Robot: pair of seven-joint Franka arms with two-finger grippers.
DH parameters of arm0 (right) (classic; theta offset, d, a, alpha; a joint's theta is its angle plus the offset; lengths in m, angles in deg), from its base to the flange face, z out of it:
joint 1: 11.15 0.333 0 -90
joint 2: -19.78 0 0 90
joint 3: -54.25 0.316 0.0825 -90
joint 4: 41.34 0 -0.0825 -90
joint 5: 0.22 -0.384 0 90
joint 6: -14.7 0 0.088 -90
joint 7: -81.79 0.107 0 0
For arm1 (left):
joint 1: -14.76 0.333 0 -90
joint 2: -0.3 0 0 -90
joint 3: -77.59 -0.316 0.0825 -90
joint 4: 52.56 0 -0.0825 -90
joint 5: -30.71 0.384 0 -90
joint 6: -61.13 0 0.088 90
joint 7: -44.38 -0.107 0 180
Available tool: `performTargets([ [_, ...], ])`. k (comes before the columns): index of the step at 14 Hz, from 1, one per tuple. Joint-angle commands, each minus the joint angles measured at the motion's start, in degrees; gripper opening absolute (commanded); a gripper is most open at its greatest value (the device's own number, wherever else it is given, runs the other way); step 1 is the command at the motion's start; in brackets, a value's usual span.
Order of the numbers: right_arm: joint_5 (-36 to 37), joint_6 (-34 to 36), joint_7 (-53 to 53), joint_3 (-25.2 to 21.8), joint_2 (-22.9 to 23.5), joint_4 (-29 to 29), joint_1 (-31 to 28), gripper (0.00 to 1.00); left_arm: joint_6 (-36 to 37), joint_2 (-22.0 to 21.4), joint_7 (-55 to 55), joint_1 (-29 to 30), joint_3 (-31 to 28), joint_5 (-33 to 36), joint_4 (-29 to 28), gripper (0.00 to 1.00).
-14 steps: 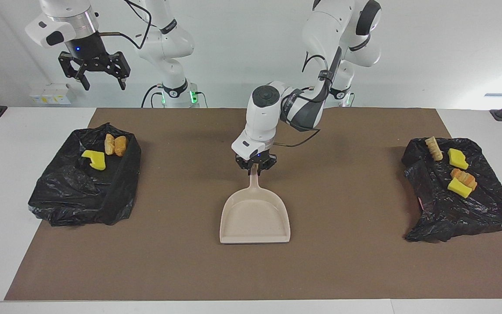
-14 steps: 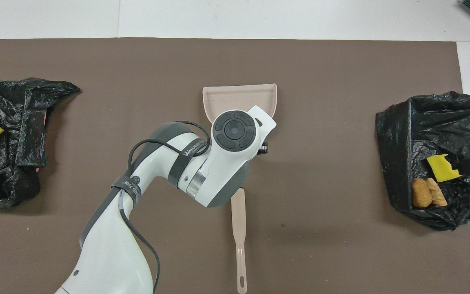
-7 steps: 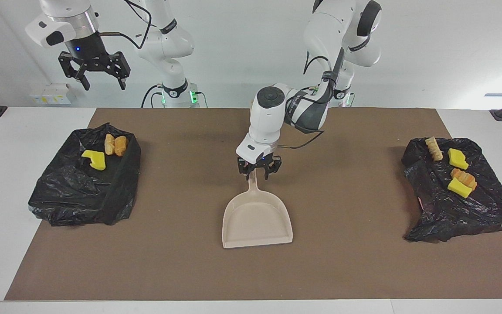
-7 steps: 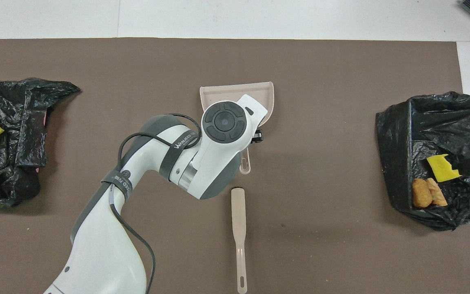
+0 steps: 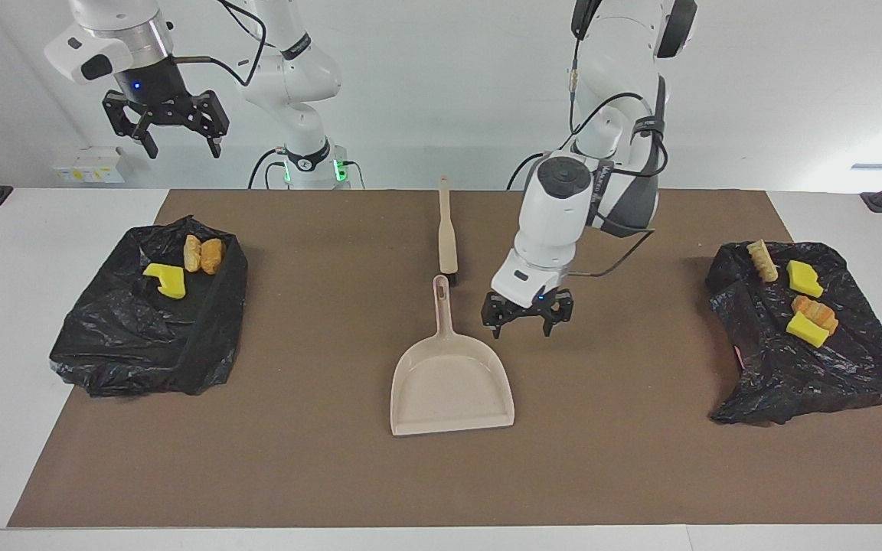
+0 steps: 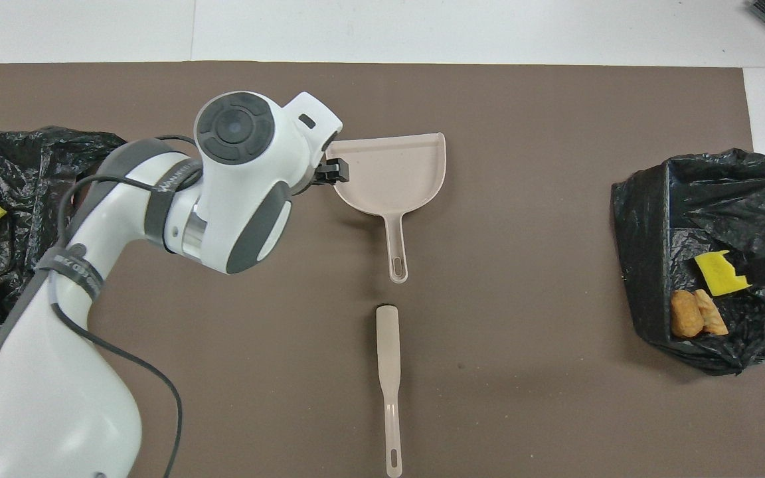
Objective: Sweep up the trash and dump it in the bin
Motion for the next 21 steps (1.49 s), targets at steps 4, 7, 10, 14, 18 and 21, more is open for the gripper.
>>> performTargets([
  [4, -0.03, -0.80, -0.32, 0.18, -0.51, 0.71, -0.35, 1.00, 3.05, -4.24, -12.50, 9.72, 0.78, -0.29, -0.05, 1.00],
  [7, -0.03, -0.80, -0.32, 0.18, -0.52, 0.71, -0.35, 1.00, 4.98, -5.92, -22.69, 16.05, 0.61, -4.07, -0.05, 1.00],
  [10, -0.03, -0.80, -0.32, 0.18, -0.60, 0.71, -0.35, 1.00, 8.58, -7.06, -28.06, 21.24, 0.61, -4.16, -0.05, 1.00],
  [14, -0.03, -0.80, -0.32, 0.18, -0.51, 0.71, -0.35, 1.00, 14.64, -10.74, -31.69, 24.24, 0.35, -3.99, -0.23, 1.00],
  [18, -0.03, -0.80, -0.32, 0.18, -0.51, 0.71, -0.35, 1.00, 21.50, -16.19, -37.82, 25.82, 0.34, -3.46, -0.31, 1.00],
  [21, -0.03, -0.80, -0.32, 0.18, -0.51, 0.71, -0.35, 1.00, 25.63, -19.62, -37.57, 26.26, -0.27, -3.37, -0.49, 1.00],
])
